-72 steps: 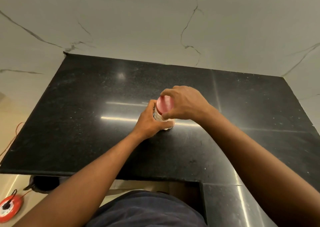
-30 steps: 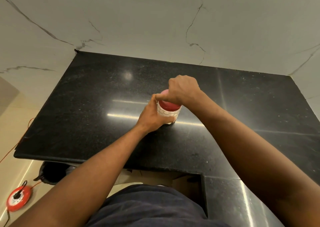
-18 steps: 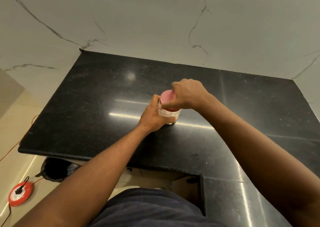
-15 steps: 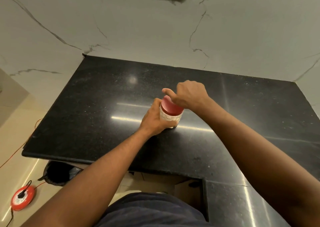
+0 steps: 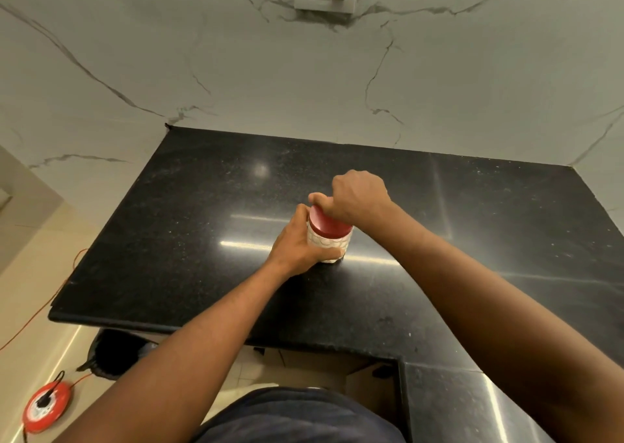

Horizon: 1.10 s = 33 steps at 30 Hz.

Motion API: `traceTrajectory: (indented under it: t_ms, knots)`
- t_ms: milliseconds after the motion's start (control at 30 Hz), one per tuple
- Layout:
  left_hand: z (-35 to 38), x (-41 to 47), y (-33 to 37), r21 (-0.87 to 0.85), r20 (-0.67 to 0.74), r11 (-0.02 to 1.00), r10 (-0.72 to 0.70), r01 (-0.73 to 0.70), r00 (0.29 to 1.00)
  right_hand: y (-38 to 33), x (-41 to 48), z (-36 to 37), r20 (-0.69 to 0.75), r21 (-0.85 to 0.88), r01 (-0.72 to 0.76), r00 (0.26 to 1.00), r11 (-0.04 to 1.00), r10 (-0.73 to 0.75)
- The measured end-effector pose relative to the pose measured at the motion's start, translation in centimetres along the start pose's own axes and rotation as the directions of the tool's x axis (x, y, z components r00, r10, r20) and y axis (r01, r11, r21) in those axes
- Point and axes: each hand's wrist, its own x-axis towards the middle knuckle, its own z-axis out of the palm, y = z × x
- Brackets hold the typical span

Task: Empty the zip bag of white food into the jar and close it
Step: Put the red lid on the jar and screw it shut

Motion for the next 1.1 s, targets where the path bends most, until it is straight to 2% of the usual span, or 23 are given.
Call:
traceTrajectory:
  t_ms: [67, 100, 167, 233, 333, 433, 500, 567, 633, 667, 733, 800, 867, 967, 1033, 1100]
  knots:
    - [-0.1, -0.1, -0.1, 0.0, 0.011, 1.0, -0.006, 0.006, 1.0, 0.8, -0.3, 0.6, 0.042, 0.053, 0.032, 0.999, 0.998, -0.035]
    - [-0.2, -0.1, 0.0, -0.002, 0.012, 1.0, -0.005, 0.006, 1.0, 1.3, -0.5, 0.7, 0.074, 0.124, 0.114, 0.989, 0.986, -0.124]
    - [-0.2, -0.1, 0.2, 0.007, 0.008, 1.0, 0.003, -0.003, 1.0, 2.0, -1.1, 0.6, 0.166, 0.288, 0.318, 0.913, 0.903, -0.374]
    - [-0.1, -0.3, 0.3, 0.009, -0.003, 1.0, 0.006, -0.006, 1.0, 2.2, -1.6, 0.6, 0.2, 0.296, 0.4, 0.862, 0.868, -0.465]
    - [-0.3, -0.3, 0.3, 0.018, 0.0, 1.0, -0.007, 0.007, 1.0, 2.5, -1.5, 0.7, 0.112, 0.25, 0.341, 0.919, 0.906, -0.377]
    - [-0.5, -0.1, 0.5, 0.071, -0.003, 0.997, -0.023, 0.023, 1.0, 1.4, -1.7, 0.8, 0.006, 0.146, 0.173, 0.984, 0.974, -0.176]
    - [-0.5, -0.1, 0.7, 0.111, -0.013, 0.993, -0.029, 0.03, 1.0, 0.0, -2.2, 1.4, -0.066, 0.082, 0.055, 0.997, 0.995, -0.049]
    - [-0.4, -0.1, 0.7, 0.117, -0.023, 0.993, -0.031, 0.034, 0.999, -0.6, -2.3, 1.7, -0.1, 0.044, -0.002, 0.995, 0.999, 0.007]
    - [-0.4, -0.2, 0.5, 0.1, -0.032, 0.995, -0.022, 0.025, 0.999, 0.2, -2.0, 1.3, -0.074, 0.003, 0.054, 0.996, 0.999, -0.053]
    - [-0.5, -0.3, 0.3, 0.103, -0.036, 0.995, -0.016, 0.02, 0.999, 0.7, -1.8, 1.0, -0.03, 0.041, 0.136, 0.99, 0.99, -0.135]
    - [-0.6, -0.3, 0.2, 0.127, -0.04, 0.992, 0.004, 0.001, 0.999, 1.3, -1.8, 0.3, 0.105, 0.199, 0.334, 0.928, 0.921, -0.359]
    - [-0.5, -0.3, 0.1, 0.136, -0.05, 0.991, 0.003, 0.004, 0.999, 1.3, -2.1, 0.1, 0.141, 0.217, 0.425, 0.877, 0.879, -0.459]
    - [-0.4, -0.2, 0.0, 0.146, -0.06, 0.989, -0.006, 0.015, 0.998, 0.9, -1.9, 0.4, 0.058, 0.127, 0.413, 0.905, 0.902, -0.422]
    - [-0.3, -0.2, -0.1, 0.168, -0.072, 0.985, -0.014, 0.026, 0.997, -0.4, -1.4, 0.5, -0.027, 0.013, 0.245, 0.969, 0.97, -0.244]
    - [-0.2, -0.1, -0.1, 0.18, -0.079, 0.984, 0.001, 0.013, 0.997, -1.1, -1.4, 1.0, -0.117, -0.042, 0.166, 0.978, 0.985, -0.17]
    - [-0.2, 0.0, -0.2, 0.171, -0.077, 0.985, 0.006, 0.008, 0.997, -1.1, -1.3, 1.3, -0.148, -0.068, 0.128, 0.979, 0.989, -0.137]
